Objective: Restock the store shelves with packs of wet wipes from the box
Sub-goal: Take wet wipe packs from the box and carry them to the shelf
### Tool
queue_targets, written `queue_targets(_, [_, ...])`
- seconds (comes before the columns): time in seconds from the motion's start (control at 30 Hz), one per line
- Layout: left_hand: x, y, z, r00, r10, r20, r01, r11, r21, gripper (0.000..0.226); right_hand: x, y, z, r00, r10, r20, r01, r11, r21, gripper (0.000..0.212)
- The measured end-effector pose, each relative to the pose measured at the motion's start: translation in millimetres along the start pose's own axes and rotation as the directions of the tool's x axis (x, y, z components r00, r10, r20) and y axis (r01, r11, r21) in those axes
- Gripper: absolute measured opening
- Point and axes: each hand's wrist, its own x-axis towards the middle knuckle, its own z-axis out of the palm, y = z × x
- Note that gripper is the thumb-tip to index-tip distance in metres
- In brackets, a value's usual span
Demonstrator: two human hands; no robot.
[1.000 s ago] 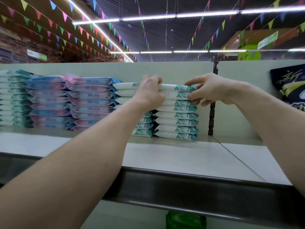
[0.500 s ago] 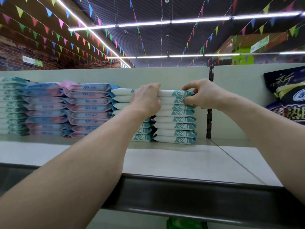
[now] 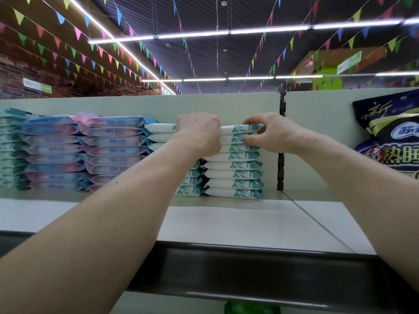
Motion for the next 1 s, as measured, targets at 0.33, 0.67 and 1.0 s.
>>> queue_targets(0.33, [21.9,3.7,-27.8,0.967,0.105,0.231,-0.119,0.992,0.047,0.019,6.3,1.0,3.1,0.997,0.000,-0.075,-0.008,0.995,-0.102,0.031])
queue_targets(0.67, [32.8,13.4,-29.1,0.930,0.101,0.355,-0.126,0.991,0.050,0.022,8.4,5.0,1.5,0.999,-0.022,-0.030,0.019,0.996,-0.083,0.038])
queue_targets(1.0, [43.3,-2.1,-24.3,0.890,0.112,0.441,-0.099,0.994,-0.052,0.031,11.5,0.3,2.2,1.000,-0.027,0.007,0.027,0.996,-0.091,0.035])
